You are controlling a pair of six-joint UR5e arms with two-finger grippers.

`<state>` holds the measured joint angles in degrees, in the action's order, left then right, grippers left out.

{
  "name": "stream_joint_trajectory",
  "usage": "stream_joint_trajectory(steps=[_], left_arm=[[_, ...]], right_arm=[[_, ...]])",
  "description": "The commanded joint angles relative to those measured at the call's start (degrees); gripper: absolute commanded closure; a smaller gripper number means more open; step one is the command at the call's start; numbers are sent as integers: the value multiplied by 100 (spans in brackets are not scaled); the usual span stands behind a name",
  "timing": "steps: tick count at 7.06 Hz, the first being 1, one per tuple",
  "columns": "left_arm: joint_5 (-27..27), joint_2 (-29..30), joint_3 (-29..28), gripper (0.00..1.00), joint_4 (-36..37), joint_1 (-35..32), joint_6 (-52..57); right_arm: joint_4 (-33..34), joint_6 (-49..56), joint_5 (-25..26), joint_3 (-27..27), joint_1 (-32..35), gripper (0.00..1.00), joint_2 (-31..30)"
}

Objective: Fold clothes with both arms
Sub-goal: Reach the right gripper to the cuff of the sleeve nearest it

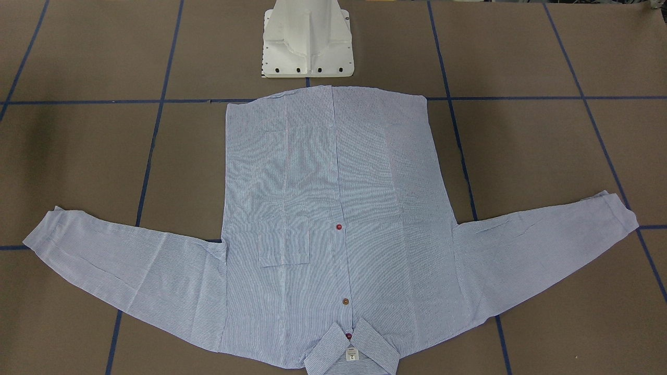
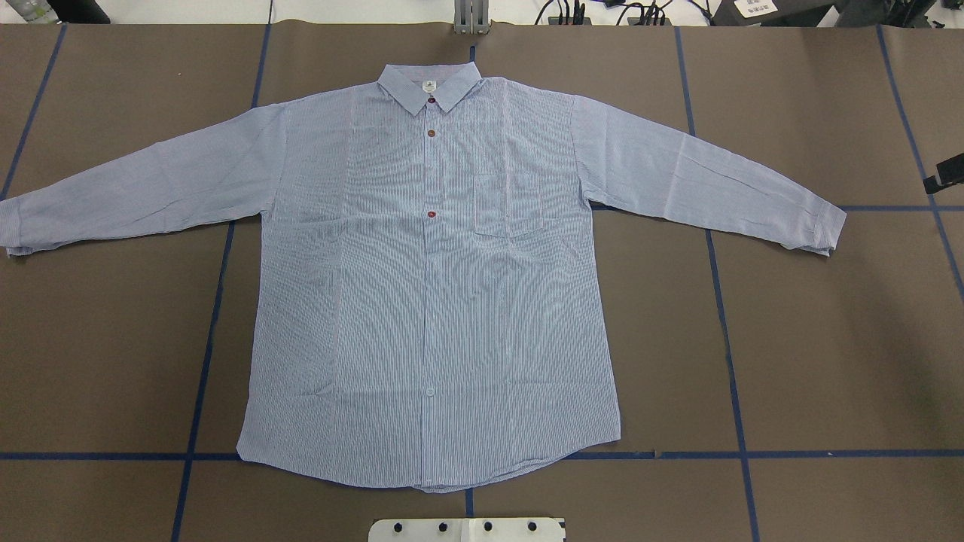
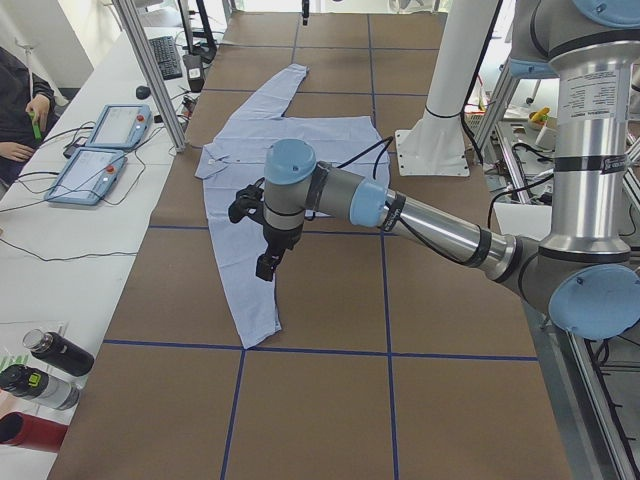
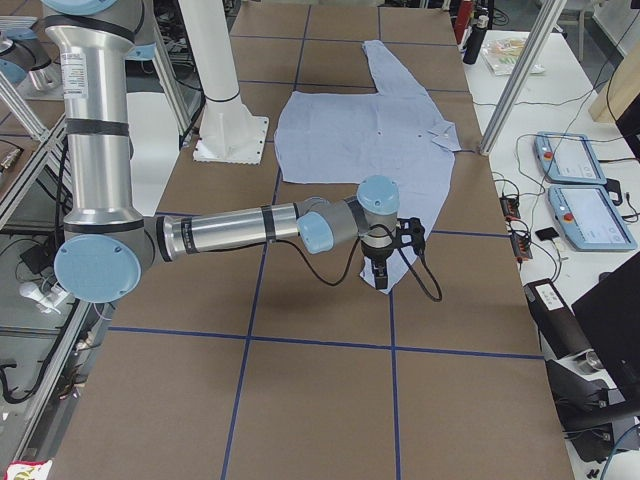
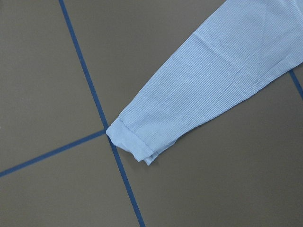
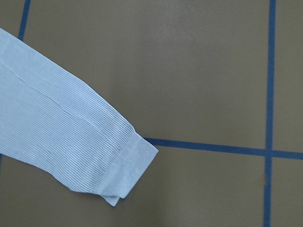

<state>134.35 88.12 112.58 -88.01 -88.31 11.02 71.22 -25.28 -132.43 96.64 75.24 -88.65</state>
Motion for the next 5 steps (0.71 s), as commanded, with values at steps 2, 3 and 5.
stream_joint_trajectory(steps=[2, 3, 5], left_arm=[[187, 250, -456, 0, -296, -2, -4], [197, 241, -447, 0, -296, -2, -4], [197, 232, -429, 0, -296, -10, -4]], right_arm=[[-2169, -2676, 433, -663, -1121, 8, 120], [-2435, -3067, 855, -760, -1421, 15, 120], [-2980, -3193, 956, -1180, -1530, 33, 111]])
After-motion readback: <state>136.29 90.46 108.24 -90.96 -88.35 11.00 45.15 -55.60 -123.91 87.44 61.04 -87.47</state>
